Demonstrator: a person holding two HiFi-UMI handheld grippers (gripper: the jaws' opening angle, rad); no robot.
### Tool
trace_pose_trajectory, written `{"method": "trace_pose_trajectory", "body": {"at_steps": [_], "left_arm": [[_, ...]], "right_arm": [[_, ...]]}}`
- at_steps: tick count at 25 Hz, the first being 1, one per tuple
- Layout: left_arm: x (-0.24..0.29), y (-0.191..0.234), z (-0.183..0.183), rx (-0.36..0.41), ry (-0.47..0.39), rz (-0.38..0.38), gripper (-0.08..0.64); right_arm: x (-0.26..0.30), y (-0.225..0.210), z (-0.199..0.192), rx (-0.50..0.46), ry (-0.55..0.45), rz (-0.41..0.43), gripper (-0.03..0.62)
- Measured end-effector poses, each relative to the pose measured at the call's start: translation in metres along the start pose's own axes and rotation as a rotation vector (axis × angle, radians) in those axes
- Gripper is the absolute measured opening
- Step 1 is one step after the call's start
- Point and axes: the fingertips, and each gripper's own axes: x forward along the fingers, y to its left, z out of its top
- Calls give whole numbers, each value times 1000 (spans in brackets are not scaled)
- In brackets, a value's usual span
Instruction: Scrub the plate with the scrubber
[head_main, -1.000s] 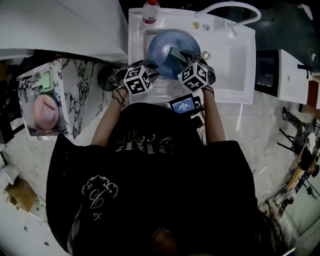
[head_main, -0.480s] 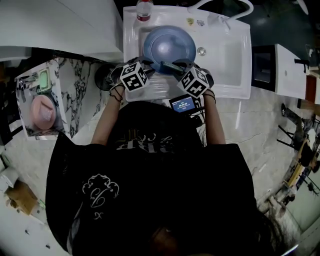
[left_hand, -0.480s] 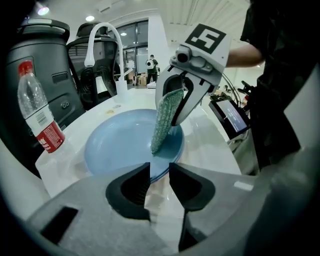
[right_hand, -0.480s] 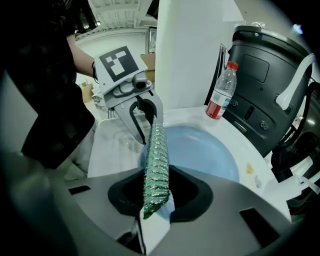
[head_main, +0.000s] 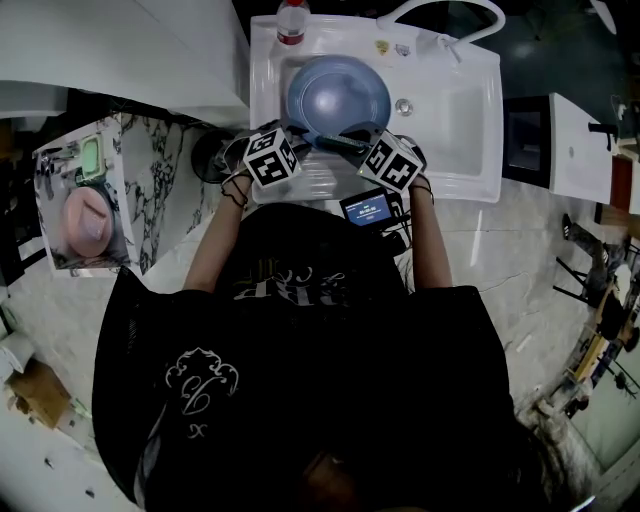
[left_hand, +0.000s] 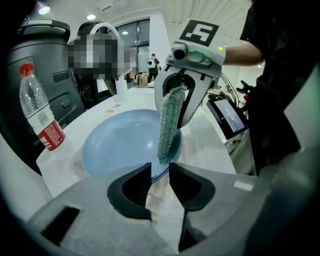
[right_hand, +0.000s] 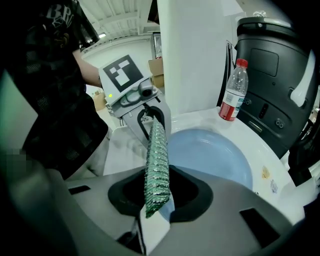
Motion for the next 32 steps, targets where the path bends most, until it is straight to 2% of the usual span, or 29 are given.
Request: {"method": "trace_pose_trajectory", "body": {"at_steps": [2, 5, 8, 12, 14, 18, 22, 25, 28, 32], "left_arm": [[-1, -2, 0, -6, -8, -3, 121], [-1, -4, 0, -15, -18, -11, 121], [-2, -6, 0, -33, -33, -23, 120], [-4, -8, 0, -58, -55, -39, 115], [-5, -8, 0, -57, -56, -46, 115], [-6, -8, -1, -62, -63, -54, 115], [-7, -9, 0, -115, -80, -71, 115], [-15, -8, 7, -178, -144, -84, 115], [-31, 1, 20, -235, -232, -64, 115], [-48, 12, 23, -258, -265, -17, 115]], "right_arm": [[-5, -15, 5, 61, -50, -57, 86], [-17, -63, 9, 214, -144, -264, 86], [-23, -111, 3, 370, -191, -453, 86], [-23, -148, -4, 514, -230, -581, 86], [-20, -160, -7, 556, -238, -608, 86], [-10, -172, -7, 556, -212, -636, 86], [-6, -179, -7, 596, -220, -666, 86], [-3, -179, -4, 609, -227, -663, 86], [2, -177, 3, 608, -237, -647, 86], [10, -172, 17, 609, -262, -611, 86]]}}
